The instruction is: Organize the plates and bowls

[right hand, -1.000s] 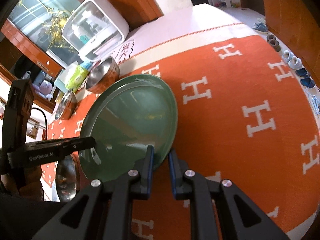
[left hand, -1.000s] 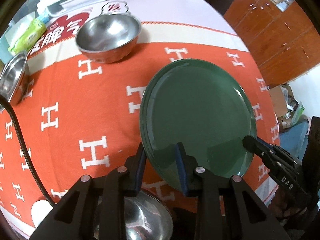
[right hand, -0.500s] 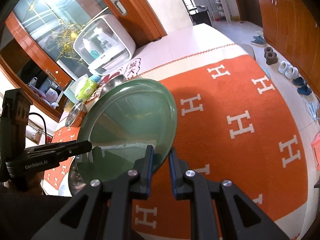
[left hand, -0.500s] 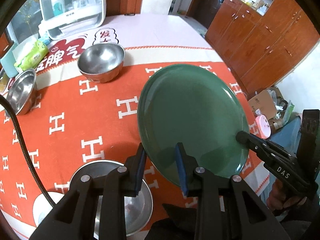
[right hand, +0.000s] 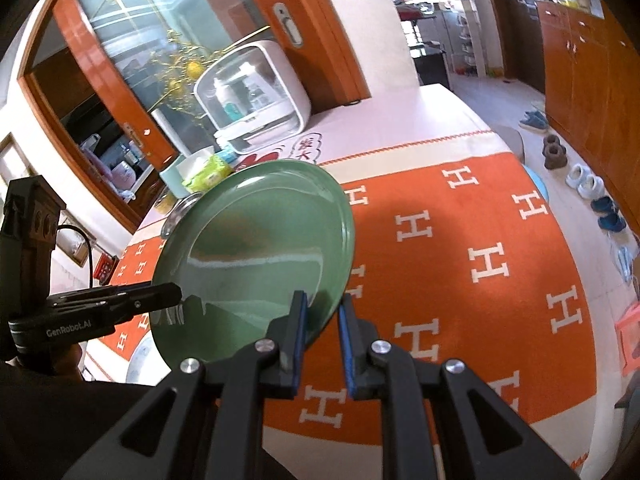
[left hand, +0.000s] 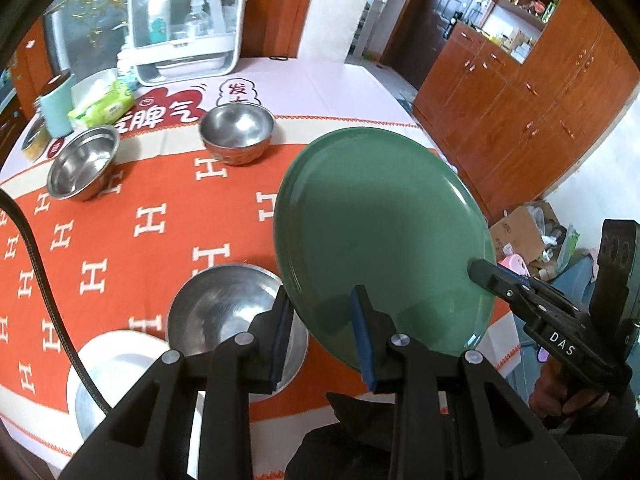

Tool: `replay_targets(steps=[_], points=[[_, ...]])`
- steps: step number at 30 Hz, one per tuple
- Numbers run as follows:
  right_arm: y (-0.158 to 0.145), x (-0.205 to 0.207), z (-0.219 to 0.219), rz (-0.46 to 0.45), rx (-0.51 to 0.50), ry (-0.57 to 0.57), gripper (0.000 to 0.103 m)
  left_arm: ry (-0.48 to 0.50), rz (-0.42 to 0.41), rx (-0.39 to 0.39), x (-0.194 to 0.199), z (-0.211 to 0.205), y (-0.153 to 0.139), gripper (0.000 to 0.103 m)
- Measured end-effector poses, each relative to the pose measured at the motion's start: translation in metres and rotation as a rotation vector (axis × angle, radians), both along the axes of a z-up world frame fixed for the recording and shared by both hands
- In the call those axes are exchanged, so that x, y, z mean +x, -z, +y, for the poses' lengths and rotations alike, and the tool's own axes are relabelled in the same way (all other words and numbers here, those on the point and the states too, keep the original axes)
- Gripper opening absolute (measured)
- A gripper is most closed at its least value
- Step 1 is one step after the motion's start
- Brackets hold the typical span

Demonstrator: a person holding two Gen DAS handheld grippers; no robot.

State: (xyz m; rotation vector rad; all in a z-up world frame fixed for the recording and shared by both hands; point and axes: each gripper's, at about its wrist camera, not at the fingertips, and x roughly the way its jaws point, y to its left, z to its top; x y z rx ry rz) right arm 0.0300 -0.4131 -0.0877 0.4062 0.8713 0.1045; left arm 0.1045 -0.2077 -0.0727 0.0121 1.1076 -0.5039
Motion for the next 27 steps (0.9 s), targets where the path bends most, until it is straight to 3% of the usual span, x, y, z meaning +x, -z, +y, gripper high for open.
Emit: replay_targets(steps=[9, 27], points=[[-0.012, -0.018, 0.041, -0.032, -0.018, -0.084, 0.015, -0.078, -0.02, 0.003, -0.043, 0.047, -0.01, 0.028], [-0.006, -0.047, 0.136, 0.035, -0.049, -0.219, 0.016, -0.176, 0.062, 0.018, -0.096, 0.144, 0.011, 0.028]])
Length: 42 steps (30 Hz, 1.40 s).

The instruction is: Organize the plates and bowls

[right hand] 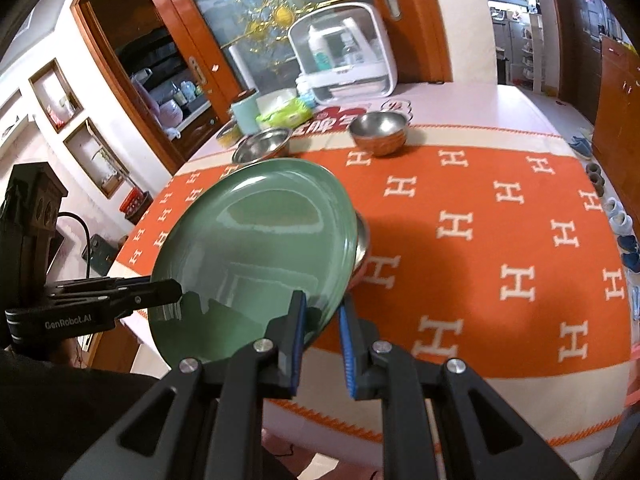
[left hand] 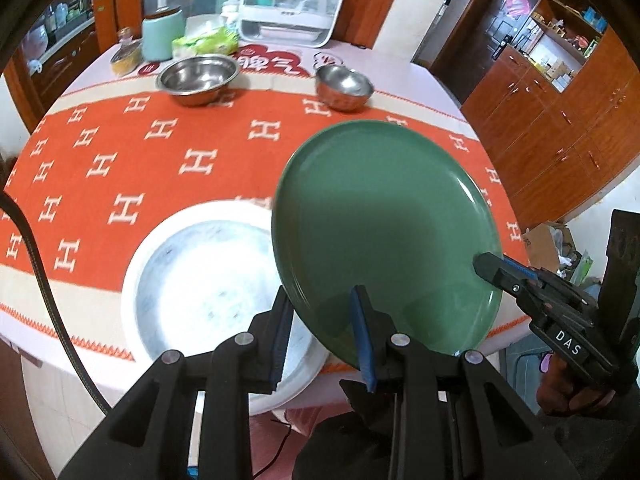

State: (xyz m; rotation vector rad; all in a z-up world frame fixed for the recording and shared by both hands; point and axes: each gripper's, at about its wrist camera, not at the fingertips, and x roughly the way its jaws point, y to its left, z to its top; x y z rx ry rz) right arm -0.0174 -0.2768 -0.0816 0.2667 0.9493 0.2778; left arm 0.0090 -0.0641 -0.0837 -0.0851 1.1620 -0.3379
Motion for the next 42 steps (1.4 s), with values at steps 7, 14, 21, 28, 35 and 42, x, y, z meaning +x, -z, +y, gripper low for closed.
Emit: replay_targets(steps=[7, 14, 21, 28, 35, 42], points=[[0.006, -0.005, 0.041, 0.047, -0.026, -0.023, 0.016, -0.004, 0.051, 0.008, -0.007, 0.035, 0.013, 0.028], [0.014, -0.003, 0.074, 0.096, -0.044, -0.031, 0.016, 0.003, 0.1, 0.011, -0.005, 0.067, 0.026, 0.028], [0.026, 0.001, 0.101, 0.152, -0.049, -0.034, 0.017, 0.011, 0.145, 0.022, 0.002, 0.09, 0.041, 0.028], [0.041, 0.008, 0.122, 0.212, -0.054, -0.029, 0.017, 0.027, 0.196, 0.042, 0.011, 0.108, 0.057, 0.028], [0.056, 0.016, 0.143, 0.269, -0.072, -0.012, 0.018, 0.062, 0.247, 0.068, 0.026, 0.125, 0.077, 0.028], [0.065, 0.019, 0.153, 0.303, -0.082, 0.048, 0.019, 0.133, 0.265, 0.084, 0.038, 0.127, 0.087, 0.028]])
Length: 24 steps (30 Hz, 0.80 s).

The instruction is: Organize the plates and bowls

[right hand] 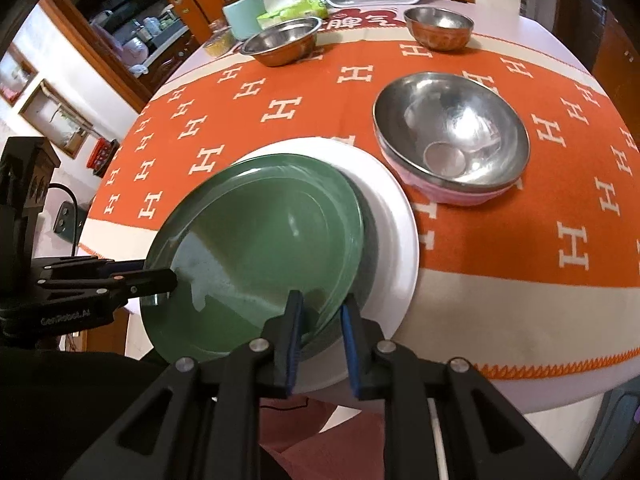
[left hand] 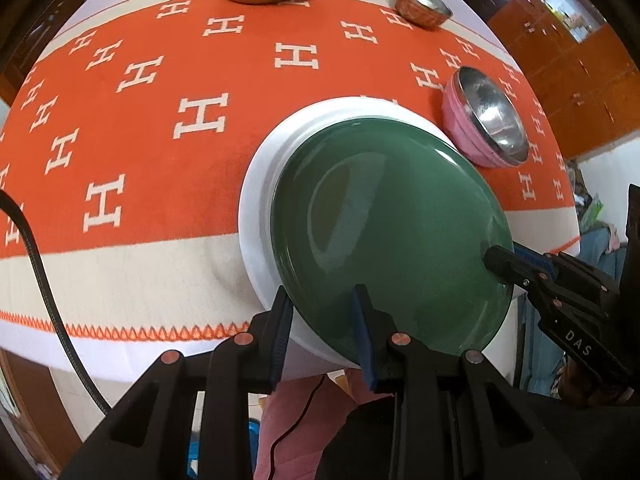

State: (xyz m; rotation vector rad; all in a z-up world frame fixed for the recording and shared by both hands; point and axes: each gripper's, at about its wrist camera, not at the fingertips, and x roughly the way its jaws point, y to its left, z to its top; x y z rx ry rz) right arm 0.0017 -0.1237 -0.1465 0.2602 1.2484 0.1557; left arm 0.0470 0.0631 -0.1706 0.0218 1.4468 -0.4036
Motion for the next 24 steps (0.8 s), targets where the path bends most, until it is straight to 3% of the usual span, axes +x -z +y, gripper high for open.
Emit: replay_targets(steps=[14, 24], points=[[0.015, -0.008, 0.004, 0.048, -0.038, 0.167, 0.022, 0.181, 0.034, 0.024, 0.011, -0.014, 0.013, 0.028], [0.009, -0.007, -0.001, 0.04, -0.067, 0.207, 0.022, 0.191, 0.014, 0.034, 0.012, -0.015, 0.005, 0.029]])
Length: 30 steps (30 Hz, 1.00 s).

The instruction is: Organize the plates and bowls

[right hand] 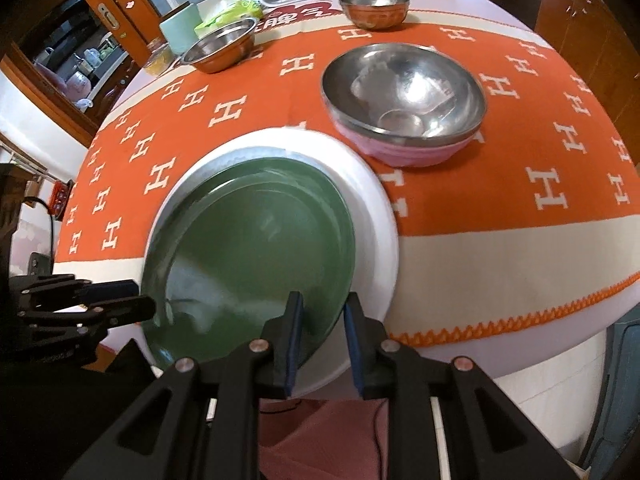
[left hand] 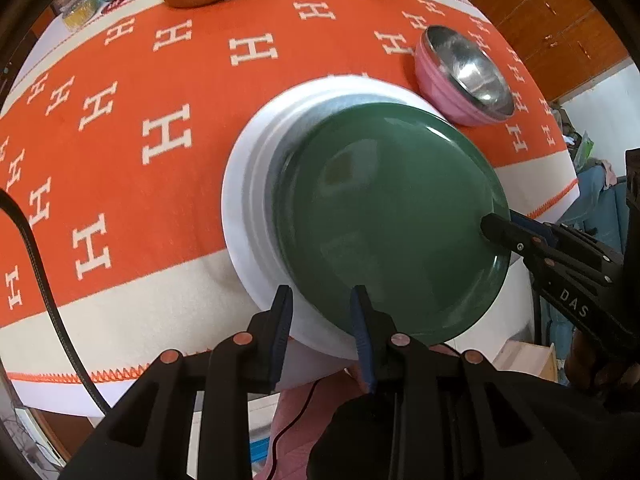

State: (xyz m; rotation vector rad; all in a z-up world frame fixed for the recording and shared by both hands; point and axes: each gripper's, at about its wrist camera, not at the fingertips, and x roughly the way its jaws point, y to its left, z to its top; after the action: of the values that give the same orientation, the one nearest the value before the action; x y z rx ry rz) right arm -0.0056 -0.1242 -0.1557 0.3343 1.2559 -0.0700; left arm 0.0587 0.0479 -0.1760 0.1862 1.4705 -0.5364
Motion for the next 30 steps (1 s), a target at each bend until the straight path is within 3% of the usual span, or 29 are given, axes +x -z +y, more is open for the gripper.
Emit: replay_targets(steps=[11, 16, 23, 30], points=[[-0.009, 0.007, -0.012, -0.041, 0.041, -0.057, 0.022, -0.062, -0.081, 0.019, 0.0, -0.006, -0.028, 0.029], [-0.023, 0.01, -0.019, -0.109, 0.061, -0.097, 0.023, -0.095, -0.131, 0.015, -0.006, -0.008, -0.046, 0.029], [-0.041, 0.008, -0.02, -0.187, 0.065, -0.181, 0.029, -0.189, -0.196, -0.006, -0.011, -0.007, -0.069, 0.031], [-0.05, 0.007, -0.025, -0.244, 0.113, -0.19, 0.029, -0.291, -0.26, -0.039, -0.014, 0.003, -0.093, 0.032]])
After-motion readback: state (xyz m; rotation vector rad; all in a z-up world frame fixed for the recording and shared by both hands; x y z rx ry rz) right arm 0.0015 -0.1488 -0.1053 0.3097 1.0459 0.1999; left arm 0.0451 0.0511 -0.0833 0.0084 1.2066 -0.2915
